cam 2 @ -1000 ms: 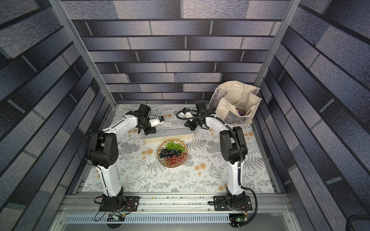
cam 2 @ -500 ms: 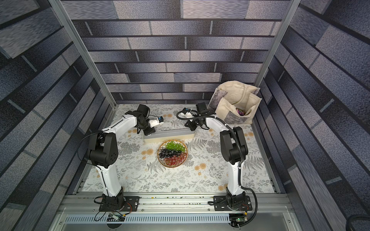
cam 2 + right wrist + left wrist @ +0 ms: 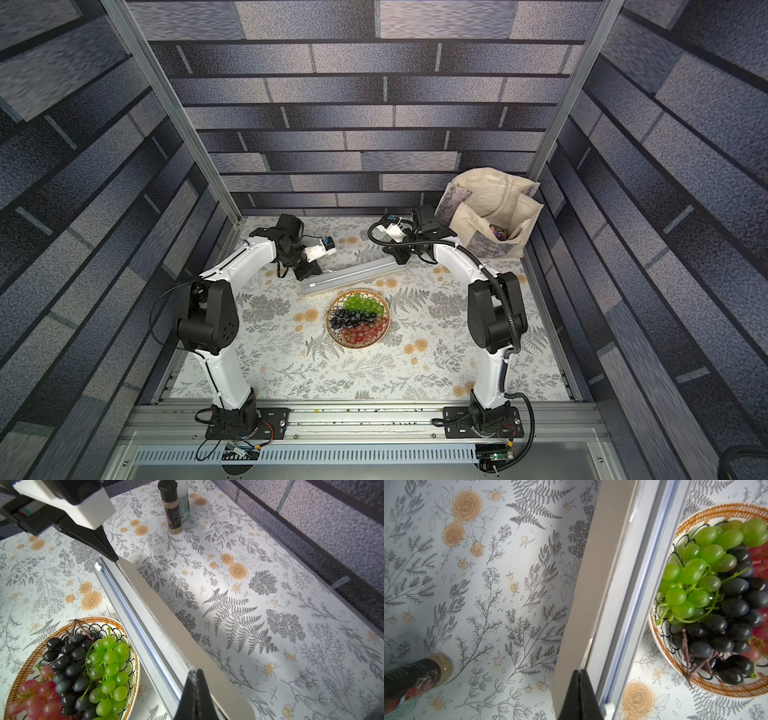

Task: Wrap the plate with plastic wrap
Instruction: Pull the plastic wrap from the plastic wrap cutting box.

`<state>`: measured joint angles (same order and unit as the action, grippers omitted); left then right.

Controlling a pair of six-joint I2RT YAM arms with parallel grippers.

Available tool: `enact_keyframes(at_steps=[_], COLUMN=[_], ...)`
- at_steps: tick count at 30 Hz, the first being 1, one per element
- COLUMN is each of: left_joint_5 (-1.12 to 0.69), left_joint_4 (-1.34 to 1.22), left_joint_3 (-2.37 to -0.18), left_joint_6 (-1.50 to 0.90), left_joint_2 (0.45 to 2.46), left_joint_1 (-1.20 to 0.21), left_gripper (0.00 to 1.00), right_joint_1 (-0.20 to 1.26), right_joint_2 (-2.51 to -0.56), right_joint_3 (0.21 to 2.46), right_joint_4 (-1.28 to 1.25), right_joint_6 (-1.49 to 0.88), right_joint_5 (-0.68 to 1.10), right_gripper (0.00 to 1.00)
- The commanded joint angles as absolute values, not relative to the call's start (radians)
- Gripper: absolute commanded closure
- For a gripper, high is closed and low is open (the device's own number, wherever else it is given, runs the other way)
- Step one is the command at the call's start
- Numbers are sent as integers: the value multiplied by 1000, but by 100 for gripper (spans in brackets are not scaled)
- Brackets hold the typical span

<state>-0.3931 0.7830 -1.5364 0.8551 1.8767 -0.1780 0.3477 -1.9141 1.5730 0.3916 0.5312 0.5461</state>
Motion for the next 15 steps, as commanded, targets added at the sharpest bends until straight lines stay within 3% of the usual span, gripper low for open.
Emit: enact_keyframes(at_steps=[1,15], left_joint_5=[-417,-363], left_joint_4=[798,853], left_joint_3=[-1576,-1765], left_joint_6=[812,702], left_joint_2=[1805,1783], left_joint_1=[-176,-185], left_gripper=[100,100], right_joint_1=[337,329], right_joint_2=[-1866,-1816], right_joint_3=[1574,1617], right_joint_4=[354,357], right_joint_6=[518,487], right_joint_5=[556,481], right_gripper=[100,100])
